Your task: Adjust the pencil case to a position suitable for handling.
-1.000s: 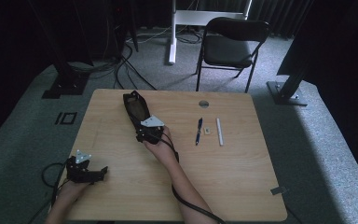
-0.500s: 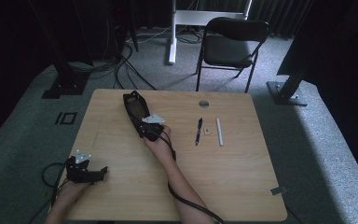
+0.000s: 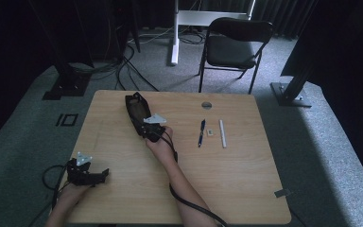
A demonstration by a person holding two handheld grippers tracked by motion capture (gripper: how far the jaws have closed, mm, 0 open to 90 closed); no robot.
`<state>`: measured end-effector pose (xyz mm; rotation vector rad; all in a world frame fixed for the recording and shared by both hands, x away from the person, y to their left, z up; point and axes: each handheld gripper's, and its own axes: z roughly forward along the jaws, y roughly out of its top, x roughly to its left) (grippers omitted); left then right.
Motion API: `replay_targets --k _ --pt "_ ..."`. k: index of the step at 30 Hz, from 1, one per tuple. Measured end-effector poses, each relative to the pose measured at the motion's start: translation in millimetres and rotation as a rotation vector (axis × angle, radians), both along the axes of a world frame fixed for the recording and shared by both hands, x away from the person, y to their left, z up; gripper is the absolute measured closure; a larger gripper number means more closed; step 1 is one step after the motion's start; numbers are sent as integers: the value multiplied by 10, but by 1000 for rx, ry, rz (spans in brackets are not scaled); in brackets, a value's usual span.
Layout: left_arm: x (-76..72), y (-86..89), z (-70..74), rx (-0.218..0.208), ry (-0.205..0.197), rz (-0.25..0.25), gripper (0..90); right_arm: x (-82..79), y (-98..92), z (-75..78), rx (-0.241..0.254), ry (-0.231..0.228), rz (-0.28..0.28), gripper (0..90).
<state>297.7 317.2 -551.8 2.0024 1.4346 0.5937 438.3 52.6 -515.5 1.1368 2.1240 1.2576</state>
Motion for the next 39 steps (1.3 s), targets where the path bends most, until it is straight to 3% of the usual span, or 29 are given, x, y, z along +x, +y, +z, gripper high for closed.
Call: replay_targets --k 18,39 --pt "0 0 0 0 0 0 3 -165 -136 -6 4 0 16 731" --pt "0 -1 0 -1 0 1 3 -437 -443 7 38 11 46 732"
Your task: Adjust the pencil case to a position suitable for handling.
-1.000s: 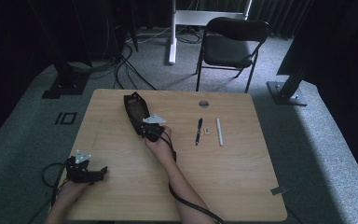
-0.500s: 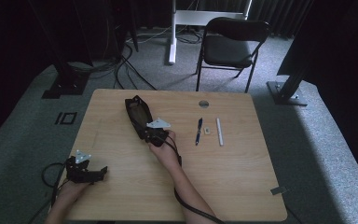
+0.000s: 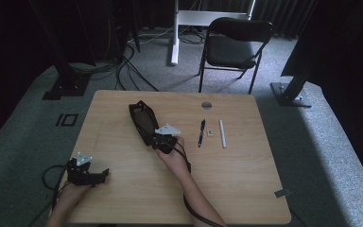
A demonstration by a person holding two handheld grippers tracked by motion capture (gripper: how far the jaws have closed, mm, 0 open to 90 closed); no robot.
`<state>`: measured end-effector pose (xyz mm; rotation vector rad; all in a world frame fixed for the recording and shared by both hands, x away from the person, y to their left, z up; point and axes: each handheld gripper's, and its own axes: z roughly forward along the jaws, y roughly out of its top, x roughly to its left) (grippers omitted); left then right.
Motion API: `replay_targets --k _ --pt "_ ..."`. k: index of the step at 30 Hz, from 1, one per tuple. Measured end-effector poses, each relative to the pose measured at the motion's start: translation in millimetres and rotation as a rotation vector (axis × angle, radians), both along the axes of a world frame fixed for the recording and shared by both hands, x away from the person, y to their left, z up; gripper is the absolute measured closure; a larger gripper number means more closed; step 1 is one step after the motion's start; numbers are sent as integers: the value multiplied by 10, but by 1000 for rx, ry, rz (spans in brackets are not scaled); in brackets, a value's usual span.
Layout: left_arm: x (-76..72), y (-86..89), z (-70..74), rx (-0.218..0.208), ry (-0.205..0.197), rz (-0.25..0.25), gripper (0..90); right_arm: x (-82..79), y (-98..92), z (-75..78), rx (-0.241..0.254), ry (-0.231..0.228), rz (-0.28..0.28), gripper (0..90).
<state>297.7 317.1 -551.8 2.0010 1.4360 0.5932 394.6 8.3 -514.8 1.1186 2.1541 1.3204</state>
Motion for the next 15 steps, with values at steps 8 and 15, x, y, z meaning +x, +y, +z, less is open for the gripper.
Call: replay_targets --k 8,15 --pt "0 1 1 1 1 -1 3 -98 -112 -51 -1 10 7 733" --pt "0 1 0 1 1 -1 3 -186 -232 -31 -16 3 18 734"
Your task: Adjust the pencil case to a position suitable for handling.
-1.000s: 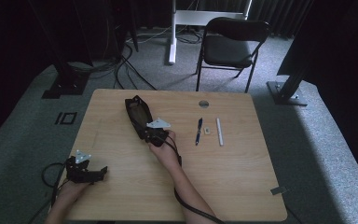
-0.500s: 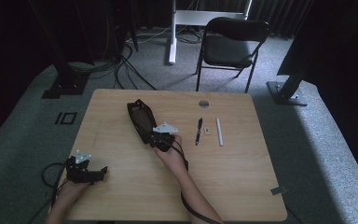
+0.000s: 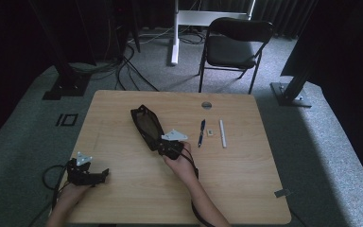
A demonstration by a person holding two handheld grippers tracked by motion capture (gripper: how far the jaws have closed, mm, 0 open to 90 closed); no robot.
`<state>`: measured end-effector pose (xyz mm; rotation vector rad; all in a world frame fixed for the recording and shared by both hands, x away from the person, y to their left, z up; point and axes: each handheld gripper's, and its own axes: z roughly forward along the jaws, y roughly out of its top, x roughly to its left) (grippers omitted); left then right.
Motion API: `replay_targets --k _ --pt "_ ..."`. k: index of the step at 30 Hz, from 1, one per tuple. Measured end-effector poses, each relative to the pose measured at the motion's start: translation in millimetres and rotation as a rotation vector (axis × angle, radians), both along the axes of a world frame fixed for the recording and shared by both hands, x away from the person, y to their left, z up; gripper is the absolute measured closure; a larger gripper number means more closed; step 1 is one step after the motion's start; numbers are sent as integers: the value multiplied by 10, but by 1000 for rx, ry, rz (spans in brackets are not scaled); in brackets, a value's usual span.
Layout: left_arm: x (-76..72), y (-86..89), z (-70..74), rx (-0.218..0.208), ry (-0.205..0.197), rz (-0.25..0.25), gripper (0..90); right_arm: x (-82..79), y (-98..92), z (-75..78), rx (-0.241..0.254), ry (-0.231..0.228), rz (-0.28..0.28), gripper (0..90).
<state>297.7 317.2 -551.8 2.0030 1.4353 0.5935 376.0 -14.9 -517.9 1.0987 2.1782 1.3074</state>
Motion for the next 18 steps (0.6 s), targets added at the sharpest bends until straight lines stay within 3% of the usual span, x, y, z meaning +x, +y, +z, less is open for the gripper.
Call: replay_targets --k 18 --pt "0 0 0 -1 0 0 3 -256 -311 -8 -19 -1 27 734"
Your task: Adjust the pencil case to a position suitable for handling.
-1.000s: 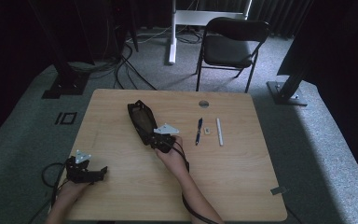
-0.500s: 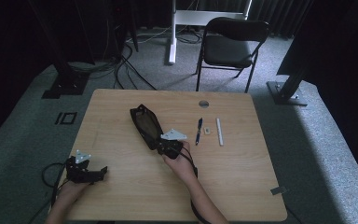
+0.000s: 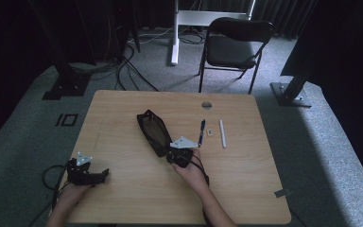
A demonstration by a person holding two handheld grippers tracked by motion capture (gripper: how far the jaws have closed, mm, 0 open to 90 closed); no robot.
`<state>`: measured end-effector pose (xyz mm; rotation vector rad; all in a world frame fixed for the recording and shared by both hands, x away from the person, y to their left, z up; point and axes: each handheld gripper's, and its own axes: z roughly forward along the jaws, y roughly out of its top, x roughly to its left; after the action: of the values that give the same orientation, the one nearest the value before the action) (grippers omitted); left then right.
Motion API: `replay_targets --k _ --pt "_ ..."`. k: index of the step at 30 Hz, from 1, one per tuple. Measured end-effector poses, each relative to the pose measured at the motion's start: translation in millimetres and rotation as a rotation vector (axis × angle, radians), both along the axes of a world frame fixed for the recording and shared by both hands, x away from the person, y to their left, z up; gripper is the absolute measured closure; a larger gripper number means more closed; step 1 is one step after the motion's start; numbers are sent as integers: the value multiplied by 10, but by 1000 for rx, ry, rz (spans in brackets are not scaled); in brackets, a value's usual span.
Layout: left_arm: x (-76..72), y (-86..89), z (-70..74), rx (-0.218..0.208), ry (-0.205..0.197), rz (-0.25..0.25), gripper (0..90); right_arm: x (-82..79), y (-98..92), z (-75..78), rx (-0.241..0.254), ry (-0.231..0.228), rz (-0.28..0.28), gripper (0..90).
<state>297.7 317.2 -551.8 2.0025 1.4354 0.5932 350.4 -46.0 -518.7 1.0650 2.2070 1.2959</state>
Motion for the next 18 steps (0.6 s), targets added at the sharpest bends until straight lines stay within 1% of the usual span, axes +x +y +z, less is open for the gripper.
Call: replay_targets --k 7,12,18 --pt "0 0 0 0 0 0 3 -121 -136 -13 -1 1 12 735" --pt "0 0 0 0 0 0 3 -196 -239 -18 5 5 9 735" --pt "0 0 0 0 0 0 3 -277 -327 -11 -10 5 16 734"
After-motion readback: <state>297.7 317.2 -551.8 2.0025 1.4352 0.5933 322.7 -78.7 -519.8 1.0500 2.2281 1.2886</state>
